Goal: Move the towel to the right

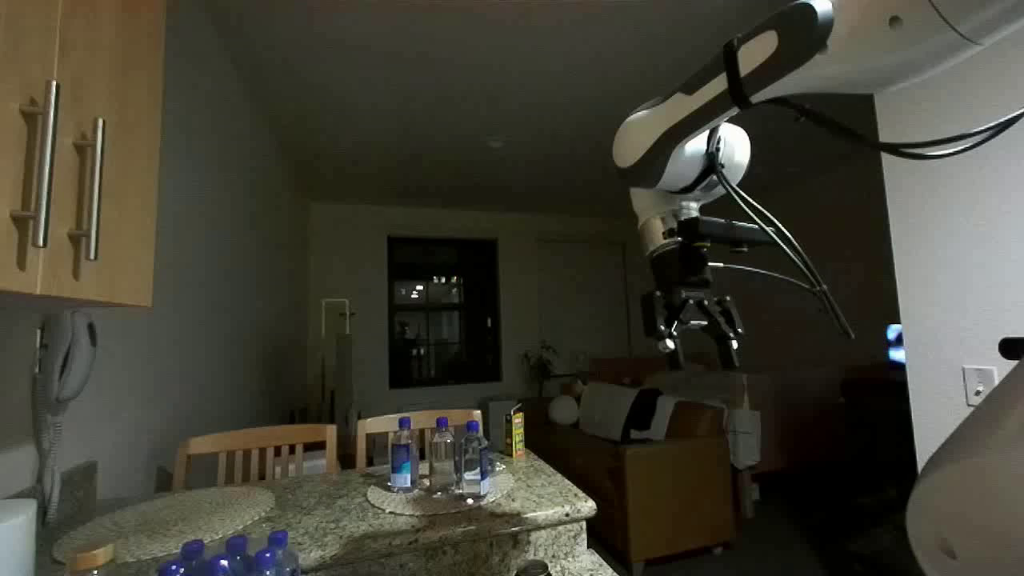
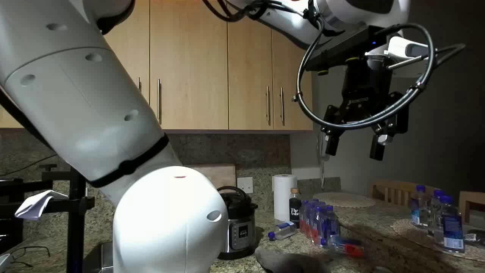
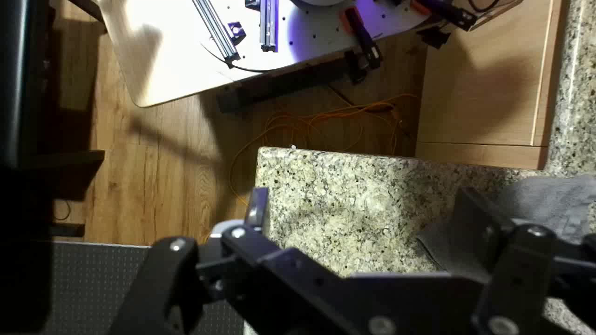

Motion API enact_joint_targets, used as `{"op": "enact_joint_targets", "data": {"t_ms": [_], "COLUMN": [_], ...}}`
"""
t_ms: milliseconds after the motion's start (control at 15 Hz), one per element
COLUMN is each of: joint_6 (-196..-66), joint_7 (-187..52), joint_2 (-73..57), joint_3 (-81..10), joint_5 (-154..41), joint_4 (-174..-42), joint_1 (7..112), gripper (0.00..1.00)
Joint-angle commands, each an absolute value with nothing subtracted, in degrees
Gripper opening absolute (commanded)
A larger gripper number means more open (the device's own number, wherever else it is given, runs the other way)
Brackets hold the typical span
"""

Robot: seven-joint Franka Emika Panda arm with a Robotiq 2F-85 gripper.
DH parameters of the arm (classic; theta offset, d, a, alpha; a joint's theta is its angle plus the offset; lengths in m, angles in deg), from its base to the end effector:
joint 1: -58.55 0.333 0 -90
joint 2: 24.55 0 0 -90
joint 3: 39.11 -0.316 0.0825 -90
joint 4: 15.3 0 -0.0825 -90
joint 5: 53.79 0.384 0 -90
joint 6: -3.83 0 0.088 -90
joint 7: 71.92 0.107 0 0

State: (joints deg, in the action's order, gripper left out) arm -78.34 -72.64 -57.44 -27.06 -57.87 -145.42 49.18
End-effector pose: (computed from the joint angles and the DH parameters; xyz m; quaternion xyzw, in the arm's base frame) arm 0.3174 -0.1472 0.5449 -0.9784 0.1543 0.1300 0.0442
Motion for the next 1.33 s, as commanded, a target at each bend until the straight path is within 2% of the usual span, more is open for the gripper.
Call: {"op": "enact_joint_targets", "data": {"t_ms": [0,533,1267], "joint_6": [-78.2,-81.6,-83.2], "joint_7": [-72.9,-78.2,-76.0], "joint_2": [-57.3,-50.7,-52.7], "joint_3": [-27.5,-27.5,-32.4], "joint_5": [-57.7,-56.7,-54.5], "joint_4": [-145.3,-143.3,-148.2], "joint_1": [48.6,51.8,54.3], "gripper": [1.00,1.00,1.00]}}
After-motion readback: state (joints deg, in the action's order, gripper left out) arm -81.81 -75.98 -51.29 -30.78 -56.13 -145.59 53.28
